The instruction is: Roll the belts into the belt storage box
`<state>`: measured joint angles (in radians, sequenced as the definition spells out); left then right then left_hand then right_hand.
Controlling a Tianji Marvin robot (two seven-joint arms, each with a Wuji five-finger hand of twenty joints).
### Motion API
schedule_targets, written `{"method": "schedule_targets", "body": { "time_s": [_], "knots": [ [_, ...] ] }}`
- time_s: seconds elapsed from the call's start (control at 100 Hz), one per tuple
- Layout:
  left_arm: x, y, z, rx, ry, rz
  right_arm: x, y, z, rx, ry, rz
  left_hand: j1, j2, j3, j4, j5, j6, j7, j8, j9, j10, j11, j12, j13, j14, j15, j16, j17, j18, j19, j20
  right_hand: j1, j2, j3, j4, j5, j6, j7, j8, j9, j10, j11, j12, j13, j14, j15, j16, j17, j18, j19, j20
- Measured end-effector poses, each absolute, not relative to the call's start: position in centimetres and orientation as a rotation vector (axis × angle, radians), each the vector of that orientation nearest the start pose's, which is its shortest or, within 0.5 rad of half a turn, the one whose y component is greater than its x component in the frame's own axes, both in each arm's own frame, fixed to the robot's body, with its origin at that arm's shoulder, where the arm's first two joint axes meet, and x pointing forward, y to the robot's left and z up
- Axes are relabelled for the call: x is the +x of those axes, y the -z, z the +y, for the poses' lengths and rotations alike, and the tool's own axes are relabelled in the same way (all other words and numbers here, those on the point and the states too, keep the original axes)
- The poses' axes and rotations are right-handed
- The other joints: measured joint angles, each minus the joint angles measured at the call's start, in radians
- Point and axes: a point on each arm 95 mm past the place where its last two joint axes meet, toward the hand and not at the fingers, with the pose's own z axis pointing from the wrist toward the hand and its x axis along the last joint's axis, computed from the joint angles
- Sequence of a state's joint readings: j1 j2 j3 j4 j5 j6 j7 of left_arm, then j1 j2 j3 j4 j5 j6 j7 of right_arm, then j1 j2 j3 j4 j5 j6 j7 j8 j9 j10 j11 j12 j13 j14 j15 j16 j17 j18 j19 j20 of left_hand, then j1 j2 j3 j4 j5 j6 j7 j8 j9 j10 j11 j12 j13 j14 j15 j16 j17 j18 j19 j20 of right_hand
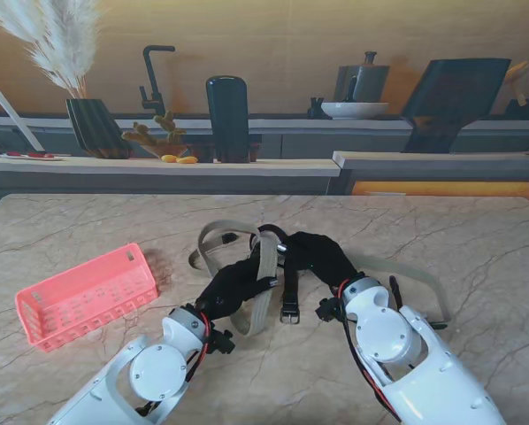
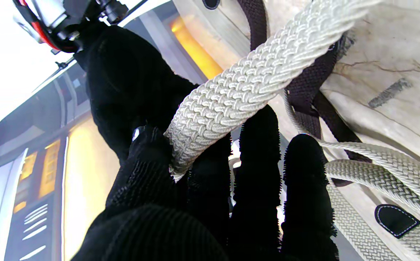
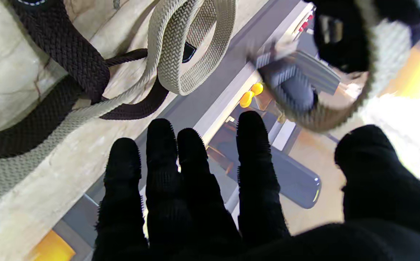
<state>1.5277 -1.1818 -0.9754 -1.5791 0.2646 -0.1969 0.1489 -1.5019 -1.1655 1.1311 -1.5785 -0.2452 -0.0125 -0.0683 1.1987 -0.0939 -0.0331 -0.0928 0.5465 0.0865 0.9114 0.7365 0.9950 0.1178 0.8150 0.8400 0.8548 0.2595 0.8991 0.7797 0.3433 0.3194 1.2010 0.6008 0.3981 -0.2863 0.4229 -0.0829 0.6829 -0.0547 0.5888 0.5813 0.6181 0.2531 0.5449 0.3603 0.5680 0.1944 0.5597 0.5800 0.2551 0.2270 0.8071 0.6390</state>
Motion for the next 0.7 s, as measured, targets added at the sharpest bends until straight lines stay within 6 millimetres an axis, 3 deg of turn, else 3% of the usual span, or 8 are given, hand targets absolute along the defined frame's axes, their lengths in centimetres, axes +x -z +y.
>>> {"method": "schedule_targets", "body": {
  "time_s": [0.17,0.2,0.31,0.37,0.51,0.7],
  "knots": [
    [36.8,33.0,-10.8,-1.755,2.288,1.151,41.4,31.8,3.5,-2.148,2.368,-1.172,0.001,0.000,0.000,0.000,0.000,-0.003,0.000,0.000,0.000,0.000,0.000,0.000,0.000,-0.001,-0.001,0.000,0.001,0.000,-0.005,-0.006,0.001,0.000,0.000,0.000,-0.001,0.000,-0.022,0.011,0.022,0.000,-0.004,0.013,0.002,-0.002,0.000,0.021,0.000,0.000,0.000,0.000],
    [36.8,33.0,-10.8,-1.752,2.288,1.153,41.4,31.8,3.4,-2.133,2.403,-1.166,0.001,0.000,0.000,0.000,0.000,-0.003,0.000,0.000,0.000,0.000,0.000,0.000,0.000,-0.001,-0.001,0.000,0.001,-0.001,-0.005,-0.006,0.001,0.000,0.001,0.016,-0.026,0.000,-0.029,0.011,0.022,-0.003,-0.004,0.014,0.002,-0.005,0.000,0.021,0.000,0.000,0.000,0.000],
    [36.8,33.0,-10.7,-1.753,2.287,1.156,41.2,31.7,3.0,-2.006,2.513,-1.137,0.001,0.000,0.000,0.000,0.000,-0.008,-0.002,0.000,0.000,0.000,0.000,0.000,0.000,-0.001,-0.010,0.000,0.001,-0.002,-0.005,-0.007,0.001,-0.002,0.005,0.016,-0.128,0.000,-0.070,0.011,0.022,-0.040,0.004,0.025,0.002,-0.042,-0.004,0.021,0.000,-0.001,0.000,0.000],
    [36.7,33.1,-10.8,-1.755,2.288,1.158,41.1,31.6,2.9,-1.961,2.536,-1.148,0.001,0.000,0.000,0.000,0.000,-0.008,-0.002,0.000,0.000,0.000,0.000,0.000,0.000,-0.001,-0.011,0.000,0.001,-0.004,-0.005,-0.007,0.001,-0.047,0.040,0.018,-0.158,0.014,-0.090,0.011,0.022,-0.055,0.004,0.025,0.002,-0.054,-0.036,0.021,0.000,-0.002,-0.007,0.000],
    [36.6,33.1,-10.9,-1.753,2.293,1.172,41.0,31.8,2.8,-1.953,2.490,-1.147,0.001,0.000,0.000,0.000,0.000,-0.008,-0.003,0.000,0.000,0.000,0.000,0.000,0.000,-0.002,-0.011,0.000,0.001,-0.005,-0.005,-0.007,-0.065,-0.124,0.122,0.028,-0.193,0.065,-0.131,-0.006,0.016,-0.073,-0.054,0.000,0.001,-0.057,-0.177,-0.069,0.000,-0.002,-0.081,0.000],
    [36.5,33.1,-11.0,-1.736,2.294,1.200,41.1,32.1,3.4,-1.944,2.392,-1.146,0.001,0.000,0.000,0.000,0.000,-0.009,-0.003,0.000,0.000,0.000,-0.001,0.000,0.000,-0.002,-0.011,0.000,0.002,-0.006,-0.005,-0.007,-0.114,-0.147,0.146,0.029,-0.193,0.092,-0.176,-0.021,-0.007,-0.074,-0.116,-0.028,-0.028,-0.056,-0.296,-0.136,-0.013,-0.003,-0.155,-0.006]
  ]
}}
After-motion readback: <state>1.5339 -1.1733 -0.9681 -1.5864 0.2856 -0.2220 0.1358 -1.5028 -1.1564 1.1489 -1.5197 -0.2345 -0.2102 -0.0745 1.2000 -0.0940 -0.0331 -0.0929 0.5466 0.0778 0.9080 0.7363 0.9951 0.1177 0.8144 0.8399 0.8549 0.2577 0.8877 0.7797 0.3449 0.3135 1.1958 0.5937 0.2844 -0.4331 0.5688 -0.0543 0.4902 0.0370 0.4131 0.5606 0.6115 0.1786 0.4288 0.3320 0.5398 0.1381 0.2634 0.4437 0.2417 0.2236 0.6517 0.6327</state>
